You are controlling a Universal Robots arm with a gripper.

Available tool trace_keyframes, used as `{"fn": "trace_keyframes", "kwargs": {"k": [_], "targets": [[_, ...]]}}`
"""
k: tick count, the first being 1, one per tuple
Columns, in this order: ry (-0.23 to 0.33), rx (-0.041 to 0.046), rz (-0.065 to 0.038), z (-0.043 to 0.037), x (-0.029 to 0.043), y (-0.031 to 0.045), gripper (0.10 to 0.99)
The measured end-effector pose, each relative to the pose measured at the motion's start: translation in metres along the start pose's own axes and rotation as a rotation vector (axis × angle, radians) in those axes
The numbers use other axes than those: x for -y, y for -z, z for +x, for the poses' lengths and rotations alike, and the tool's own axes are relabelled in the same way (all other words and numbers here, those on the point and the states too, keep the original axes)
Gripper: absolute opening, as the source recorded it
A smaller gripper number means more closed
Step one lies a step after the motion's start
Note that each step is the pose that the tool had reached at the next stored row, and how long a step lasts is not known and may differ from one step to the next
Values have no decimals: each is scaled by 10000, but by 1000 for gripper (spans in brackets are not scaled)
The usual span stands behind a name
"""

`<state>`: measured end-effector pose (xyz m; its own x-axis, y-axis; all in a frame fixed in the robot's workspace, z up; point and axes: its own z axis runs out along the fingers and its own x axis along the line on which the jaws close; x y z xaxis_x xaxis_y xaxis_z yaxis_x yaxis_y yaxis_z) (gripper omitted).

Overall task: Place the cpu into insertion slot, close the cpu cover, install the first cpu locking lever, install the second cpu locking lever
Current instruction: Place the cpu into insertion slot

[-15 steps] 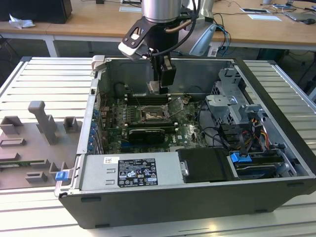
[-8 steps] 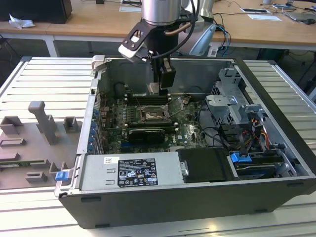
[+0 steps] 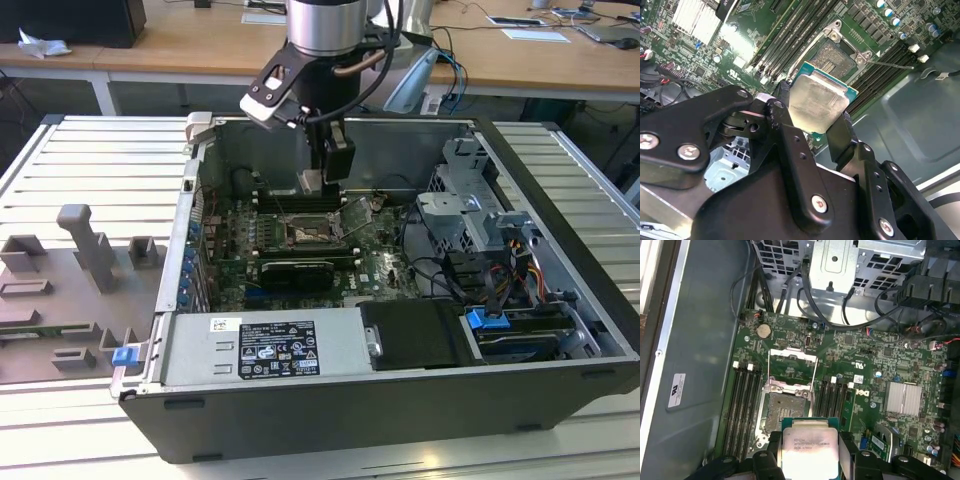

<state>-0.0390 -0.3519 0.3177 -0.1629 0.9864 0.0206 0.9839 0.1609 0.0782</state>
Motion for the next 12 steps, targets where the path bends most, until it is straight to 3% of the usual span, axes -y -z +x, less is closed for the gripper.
{"fn": "trace_keyframes", "kwargs": {"k": [6,8,9,12], "targets": [[-310,42,46,9,5,-107,537],[-697,72,39,8,8,-135,537],[-1228,113,29,8,11,-171,537],[-1613,151,25,8,13,-207,537]]}}
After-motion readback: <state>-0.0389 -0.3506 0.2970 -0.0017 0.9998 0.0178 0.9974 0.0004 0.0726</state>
